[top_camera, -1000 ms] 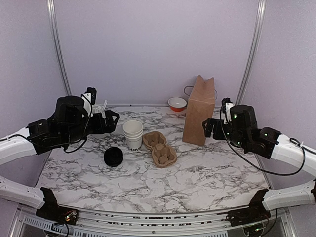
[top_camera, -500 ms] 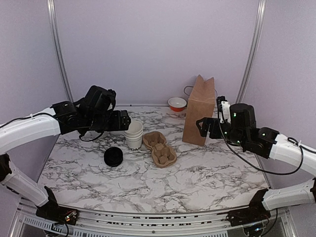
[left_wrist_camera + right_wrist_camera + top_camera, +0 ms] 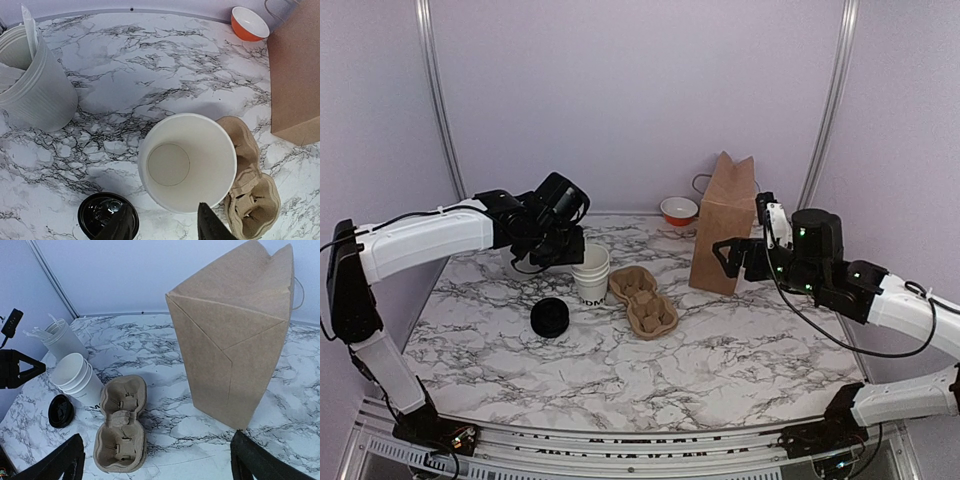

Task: Pack the takeout coffee

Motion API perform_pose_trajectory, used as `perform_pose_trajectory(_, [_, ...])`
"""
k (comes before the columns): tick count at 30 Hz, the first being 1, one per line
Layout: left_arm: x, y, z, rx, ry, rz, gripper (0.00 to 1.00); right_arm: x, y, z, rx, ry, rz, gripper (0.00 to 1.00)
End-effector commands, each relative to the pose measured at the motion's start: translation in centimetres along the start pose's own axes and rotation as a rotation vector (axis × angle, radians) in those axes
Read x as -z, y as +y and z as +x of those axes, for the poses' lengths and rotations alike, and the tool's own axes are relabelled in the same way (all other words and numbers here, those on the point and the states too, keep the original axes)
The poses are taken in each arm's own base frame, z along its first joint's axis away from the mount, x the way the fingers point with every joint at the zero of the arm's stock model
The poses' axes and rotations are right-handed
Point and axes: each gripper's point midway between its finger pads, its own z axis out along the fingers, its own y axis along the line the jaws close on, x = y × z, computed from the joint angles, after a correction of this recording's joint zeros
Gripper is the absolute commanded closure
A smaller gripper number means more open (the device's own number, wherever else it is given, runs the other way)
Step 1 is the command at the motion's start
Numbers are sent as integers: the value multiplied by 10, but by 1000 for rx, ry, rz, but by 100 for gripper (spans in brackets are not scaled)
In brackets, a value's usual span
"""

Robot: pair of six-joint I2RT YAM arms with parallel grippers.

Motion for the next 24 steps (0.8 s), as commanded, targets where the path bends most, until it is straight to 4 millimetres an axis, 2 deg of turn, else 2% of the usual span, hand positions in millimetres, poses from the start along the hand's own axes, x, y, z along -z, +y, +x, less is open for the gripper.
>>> perform_pose_trajectory(1, [-8,10,2,-6,23,-62,55,10,-1,-9,-19,-54,-18,2])
perform_pose_trajectory(6, [-20,14,0,5,27,-92,58,12,-5,-4,-29,-45,-11,2])
perform_pose_trajectory(12, [-35,11,-6,21,26,-97,64,11,-4,-5,-29,-44,-15,2])
perform_pose_trajectory(16, [-41,13,-11,39,18,-112,67,9,-2,-7,-33,-43,-19,2])
perform_pose_trajectory(24, [-48,17,-10,49,19,-128,68,6,-1,-5,-48,-41,-26,3])
